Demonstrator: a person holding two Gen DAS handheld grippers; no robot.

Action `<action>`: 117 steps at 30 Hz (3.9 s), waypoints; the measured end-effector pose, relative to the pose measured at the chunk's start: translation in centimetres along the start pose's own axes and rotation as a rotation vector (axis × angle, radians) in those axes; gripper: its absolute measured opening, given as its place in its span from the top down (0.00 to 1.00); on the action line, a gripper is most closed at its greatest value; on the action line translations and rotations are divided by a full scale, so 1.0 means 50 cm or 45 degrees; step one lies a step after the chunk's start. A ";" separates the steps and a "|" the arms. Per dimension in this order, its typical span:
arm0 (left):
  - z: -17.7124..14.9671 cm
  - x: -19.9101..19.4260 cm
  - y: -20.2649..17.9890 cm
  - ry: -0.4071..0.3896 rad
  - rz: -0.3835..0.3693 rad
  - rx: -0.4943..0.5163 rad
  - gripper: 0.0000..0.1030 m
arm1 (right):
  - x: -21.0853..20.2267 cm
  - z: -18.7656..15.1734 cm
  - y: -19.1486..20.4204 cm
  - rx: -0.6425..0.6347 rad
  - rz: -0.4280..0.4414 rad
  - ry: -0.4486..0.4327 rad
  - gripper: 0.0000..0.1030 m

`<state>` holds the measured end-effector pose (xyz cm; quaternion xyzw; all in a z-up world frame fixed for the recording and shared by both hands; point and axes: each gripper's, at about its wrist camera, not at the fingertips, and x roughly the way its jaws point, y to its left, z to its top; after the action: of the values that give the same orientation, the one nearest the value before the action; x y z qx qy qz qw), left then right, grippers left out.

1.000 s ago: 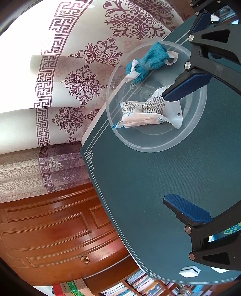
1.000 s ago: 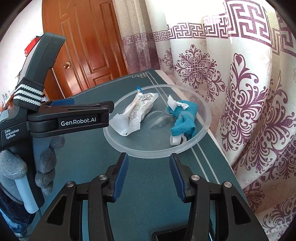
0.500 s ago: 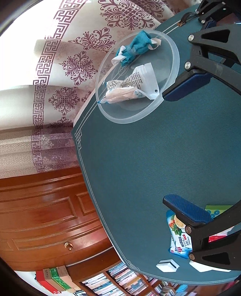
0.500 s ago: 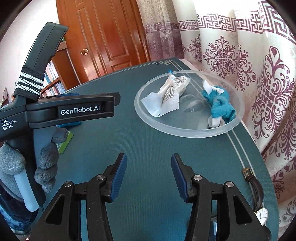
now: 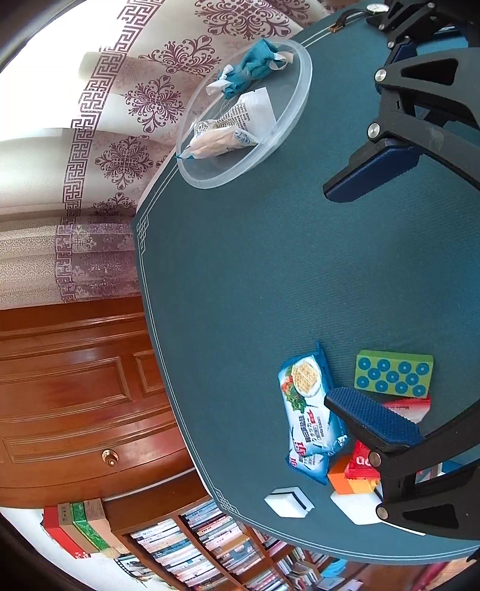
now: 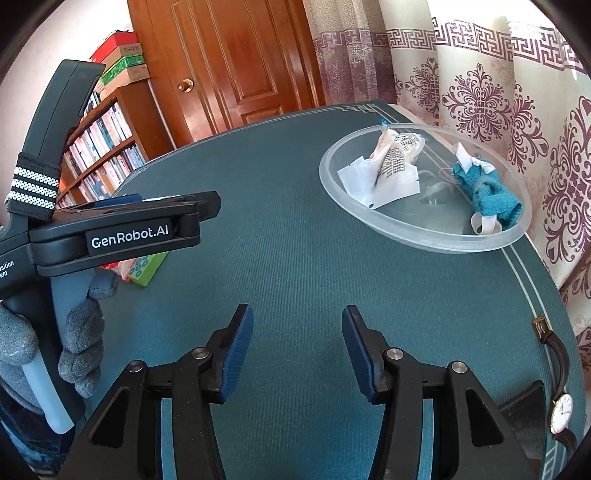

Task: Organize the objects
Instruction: 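Move the left tool back over the white medicine box, then grasp the white medicine box with the left tool, then grasp the green dotted card with the right tool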

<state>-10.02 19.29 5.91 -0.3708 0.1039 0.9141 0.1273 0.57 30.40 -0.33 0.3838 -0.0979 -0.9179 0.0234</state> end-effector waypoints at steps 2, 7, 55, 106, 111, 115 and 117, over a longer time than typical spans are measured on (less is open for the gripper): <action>-0.011 -0.006 0.021 0.013 0.010 -0.022 0.01 | 0.005 -0.003 0.014 -0.006 0.009 0.010 0.50; -0.035 -0.024 0.082 0.035 0.047 -0.106 0.01 | 0.015 -0.002 0.041 -0.023 0.028 0.023 0.50; -0.208 -0.015 0.404 0.311 0.391 -0.697 0.01 | 0.055 -0.015 0.112 -0.103 0.086 0.089 0.50; -0.211 -0.081 0.380 0.151 0.174 -0.485 0.34 | 0.202 0.087 0.292 -0.279 0.049 0.110 0.49; -0.209 -0.080 0.371 0.150 0.154 -0.475 0.34 | 0.207 0.094 0.297 -0.287 0.072 0.102 0.49; -0.206 -0.084 0.366 0.142 0.149 -0.467 0.34 | 0.216 0.093 0.308 -0.327 0.064 0.088 0.49; -0.205 -0.085 0.365 0.140 0.148 -0.466 0.34 | 0.214 0.091 0.309 -0.342 0.047 0.080 0.55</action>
<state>-6.05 -1.56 3.43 -0.4303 -0.0357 0.9020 -0.0011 -10.69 14.71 -1.67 0.4038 0.0198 -0.9097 0.0944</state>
